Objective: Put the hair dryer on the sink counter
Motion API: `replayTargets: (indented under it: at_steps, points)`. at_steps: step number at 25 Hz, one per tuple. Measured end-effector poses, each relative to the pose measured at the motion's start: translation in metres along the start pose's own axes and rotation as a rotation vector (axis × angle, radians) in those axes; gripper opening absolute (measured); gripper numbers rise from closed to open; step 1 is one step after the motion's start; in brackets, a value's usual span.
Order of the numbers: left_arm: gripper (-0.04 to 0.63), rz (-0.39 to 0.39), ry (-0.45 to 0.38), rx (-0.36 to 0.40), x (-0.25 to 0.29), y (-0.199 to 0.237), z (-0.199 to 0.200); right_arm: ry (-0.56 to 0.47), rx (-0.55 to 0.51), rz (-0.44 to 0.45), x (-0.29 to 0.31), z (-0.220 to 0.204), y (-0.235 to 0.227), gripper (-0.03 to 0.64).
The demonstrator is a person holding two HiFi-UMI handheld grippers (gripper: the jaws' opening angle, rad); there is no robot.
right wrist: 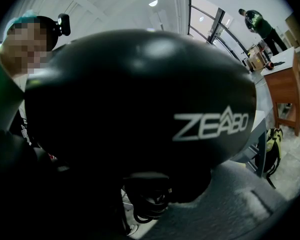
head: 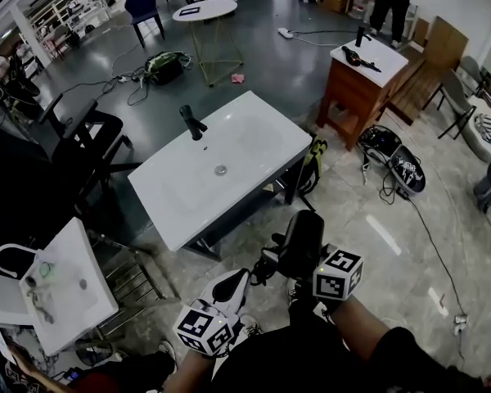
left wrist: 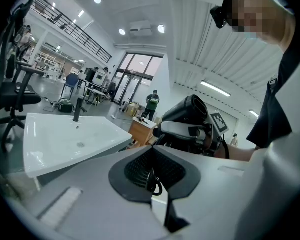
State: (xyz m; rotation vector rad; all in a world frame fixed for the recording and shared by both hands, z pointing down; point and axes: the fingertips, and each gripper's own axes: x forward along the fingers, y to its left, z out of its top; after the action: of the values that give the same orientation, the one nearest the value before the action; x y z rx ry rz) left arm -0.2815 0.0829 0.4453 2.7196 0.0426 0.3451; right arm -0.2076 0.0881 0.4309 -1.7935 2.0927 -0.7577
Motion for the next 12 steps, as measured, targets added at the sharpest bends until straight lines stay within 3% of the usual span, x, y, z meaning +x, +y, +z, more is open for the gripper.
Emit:
replayTargets:
  at_steps: [12]
  points:
    - [0.003,0.042,0.003,-0.014,0.045,0.004,0.009,0.029,0.012,0.019,-0.004,0.023,-0.046,0.199]
